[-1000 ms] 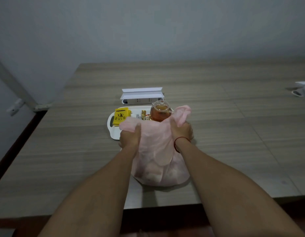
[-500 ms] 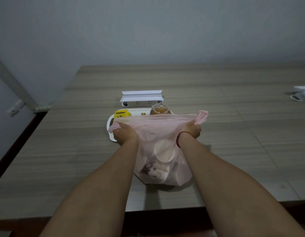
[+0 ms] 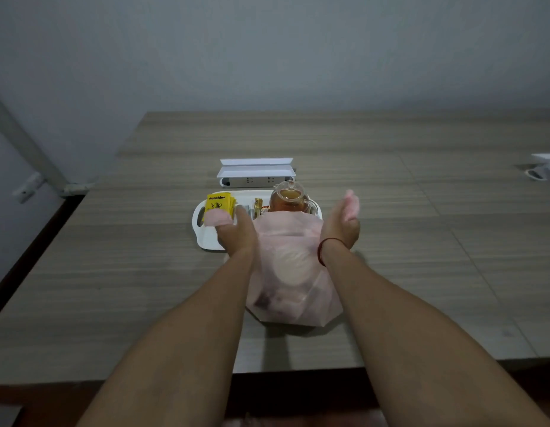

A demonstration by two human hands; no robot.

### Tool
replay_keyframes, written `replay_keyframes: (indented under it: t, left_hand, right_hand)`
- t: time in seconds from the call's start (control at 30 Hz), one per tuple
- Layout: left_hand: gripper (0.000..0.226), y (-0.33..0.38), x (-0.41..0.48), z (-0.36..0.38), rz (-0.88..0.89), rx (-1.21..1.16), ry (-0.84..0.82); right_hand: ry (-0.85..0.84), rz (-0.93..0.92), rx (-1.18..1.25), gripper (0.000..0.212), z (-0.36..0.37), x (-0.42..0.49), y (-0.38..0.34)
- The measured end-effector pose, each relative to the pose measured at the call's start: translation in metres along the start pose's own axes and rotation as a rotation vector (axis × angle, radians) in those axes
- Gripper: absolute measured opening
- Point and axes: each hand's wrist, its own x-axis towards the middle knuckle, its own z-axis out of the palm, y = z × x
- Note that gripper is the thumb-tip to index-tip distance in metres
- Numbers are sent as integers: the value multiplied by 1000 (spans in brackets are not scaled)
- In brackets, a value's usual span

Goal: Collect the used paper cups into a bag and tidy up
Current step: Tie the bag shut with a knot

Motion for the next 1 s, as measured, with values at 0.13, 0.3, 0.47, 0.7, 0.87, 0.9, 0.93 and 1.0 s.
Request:
replay_keyframes:
  t: [0.13,0.3,0.47,0.7,0.87,0.9,0.93,1.0]
  left_hand:
    - [14,-2,1,-5,48,-9,-190]
    - [98,-23,3,-30,20,184,-320]
    - [109,-47,2,-39,293,598,-499]
    - [52,-70,-2,-27,514,606,-462]
    - [47,-52,-5,-5,165,348,-119]
    - [47,-46,-3,-3,138,324,-40]
    - [47,-42,0,-3,148,315,7]
    - [43,-38,8,-3,205,302,29]
  right_hand:
    - [-22,-89,-198,39,0,6,5]
    - [85,26,-69,44,-10,13,12]
    - [20,62,26,56,-17,22,16]
    - [-277,-296,-377,96,-38,12,53]
    - [-252,-557,-675,63,-41,17,67]
    - [-189,-580,-658,45,-37,18,63]
    - [-122,-541,-577,36,-33,19,56]
    - [-18,-354,-366,40,-25,18,39]
